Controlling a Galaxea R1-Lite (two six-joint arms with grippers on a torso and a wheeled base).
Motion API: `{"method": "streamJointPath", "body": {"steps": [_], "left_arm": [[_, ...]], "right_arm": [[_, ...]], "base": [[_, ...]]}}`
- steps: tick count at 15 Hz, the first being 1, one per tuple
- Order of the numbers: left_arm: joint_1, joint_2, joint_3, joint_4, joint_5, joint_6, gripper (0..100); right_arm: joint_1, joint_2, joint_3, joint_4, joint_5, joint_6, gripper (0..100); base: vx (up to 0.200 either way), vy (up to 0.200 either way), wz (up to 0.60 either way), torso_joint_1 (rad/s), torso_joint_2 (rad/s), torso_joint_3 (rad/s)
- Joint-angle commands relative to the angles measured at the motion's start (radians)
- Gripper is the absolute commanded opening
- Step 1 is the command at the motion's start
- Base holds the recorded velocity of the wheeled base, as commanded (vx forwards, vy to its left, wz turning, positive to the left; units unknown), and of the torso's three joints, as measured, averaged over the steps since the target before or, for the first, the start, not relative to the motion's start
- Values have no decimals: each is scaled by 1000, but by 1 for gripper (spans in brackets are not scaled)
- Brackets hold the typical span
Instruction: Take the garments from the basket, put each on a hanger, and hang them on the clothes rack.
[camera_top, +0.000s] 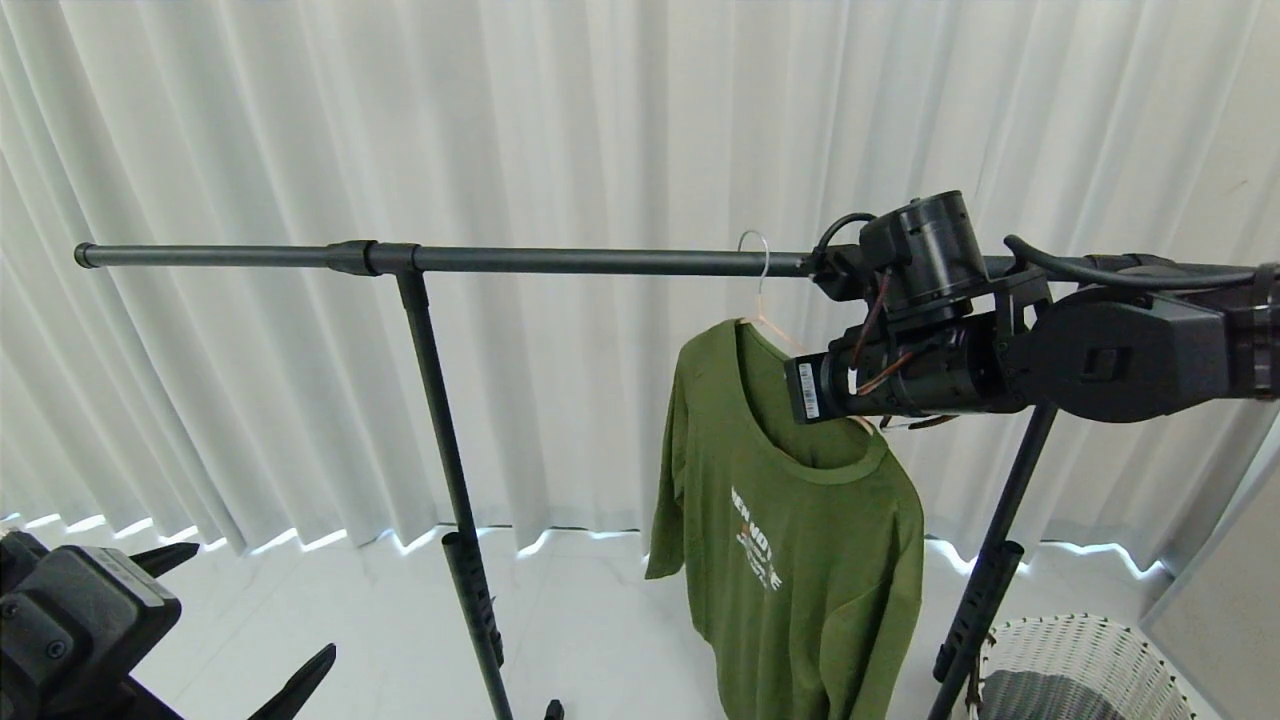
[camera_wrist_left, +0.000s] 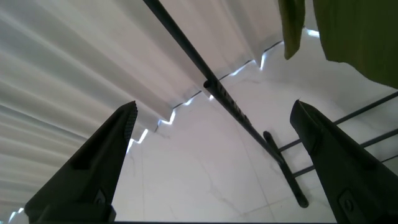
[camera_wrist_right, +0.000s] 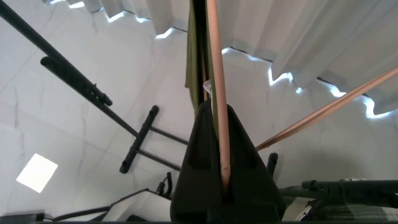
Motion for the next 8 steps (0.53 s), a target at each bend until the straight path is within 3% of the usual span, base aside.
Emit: {"method": "streamJointPath", "body": {"steps": [1,8], "left_arm": [[0,0,1,-1,1,0,100],[0,-5,0,-1,1,1,100]], "right_arm": [[0,0,-1,0,0,0,0],[-16,13,-1,-2,-2,0,0]], "base": [[0,0,0,0,0,0],[0,0,0,0,0,0]]}}
